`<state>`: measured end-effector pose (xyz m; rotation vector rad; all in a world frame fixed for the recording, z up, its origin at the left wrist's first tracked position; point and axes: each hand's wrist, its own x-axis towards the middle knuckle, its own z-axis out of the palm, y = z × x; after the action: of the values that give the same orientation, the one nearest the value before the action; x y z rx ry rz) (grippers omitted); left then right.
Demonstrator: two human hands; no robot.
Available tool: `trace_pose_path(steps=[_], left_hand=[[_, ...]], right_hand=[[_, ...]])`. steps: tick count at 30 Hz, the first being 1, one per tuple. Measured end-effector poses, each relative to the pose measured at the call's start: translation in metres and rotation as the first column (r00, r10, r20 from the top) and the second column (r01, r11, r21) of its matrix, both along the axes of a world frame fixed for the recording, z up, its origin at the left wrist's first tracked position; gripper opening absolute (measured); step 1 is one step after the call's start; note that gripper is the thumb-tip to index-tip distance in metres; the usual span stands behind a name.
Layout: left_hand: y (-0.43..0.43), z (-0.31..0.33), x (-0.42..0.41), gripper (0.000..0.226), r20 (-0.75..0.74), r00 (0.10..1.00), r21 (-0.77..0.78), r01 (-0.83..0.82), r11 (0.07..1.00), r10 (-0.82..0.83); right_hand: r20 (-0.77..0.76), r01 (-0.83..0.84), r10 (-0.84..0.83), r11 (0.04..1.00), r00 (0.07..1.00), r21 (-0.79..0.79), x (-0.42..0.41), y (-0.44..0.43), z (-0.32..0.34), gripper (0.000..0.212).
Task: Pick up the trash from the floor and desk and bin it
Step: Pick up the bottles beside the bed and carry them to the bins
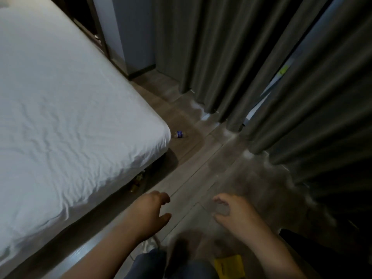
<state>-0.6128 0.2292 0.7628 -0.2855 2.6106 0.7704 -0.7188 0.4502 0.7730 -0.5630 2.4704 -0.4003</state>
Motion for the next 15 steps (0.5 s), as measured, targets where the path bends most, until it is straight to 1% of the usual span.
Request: trace_pose_path(steps=[4, 8, 11, 15], left_hand=[[-0.001, -0.047, -0.012, 0.044, 0.064, 0.997, 0.01, -0.042, 0.999, 0.042], [0.0, -0.102, -0.023, 0.043, 0.113, 0.985, 0.025, -0.131, 0.991, 0.127], [0.0, -0.16, -0.035, 0.043, 0.13, 0.973, 0.021, -0.197, 0.98, 0.192], [-0.005, -0.261, -0.055, 0.044, 0.124, 0.962, -0.025, -0.242, 0.97, 0.244]], right_hand=[[0.069, -0.056, 0.055, 0.998, 0.996, 0.008, -0.029, -0.011, -0.046, 0.04], [0.15, -0.13, 0.122, 0.991, 0.981, 0.043, -0.06, -0.021, -0.102, 0.042], [0.13, -0.253, 0.242, 0.964, 0.962, 0.076, -0.084, -0.035, -0.157, 0.043], [0.112, -0.399, 0.39, 0.913, 0.914, 0.077, -0.112, -0.058, -0.249, 0.046]])
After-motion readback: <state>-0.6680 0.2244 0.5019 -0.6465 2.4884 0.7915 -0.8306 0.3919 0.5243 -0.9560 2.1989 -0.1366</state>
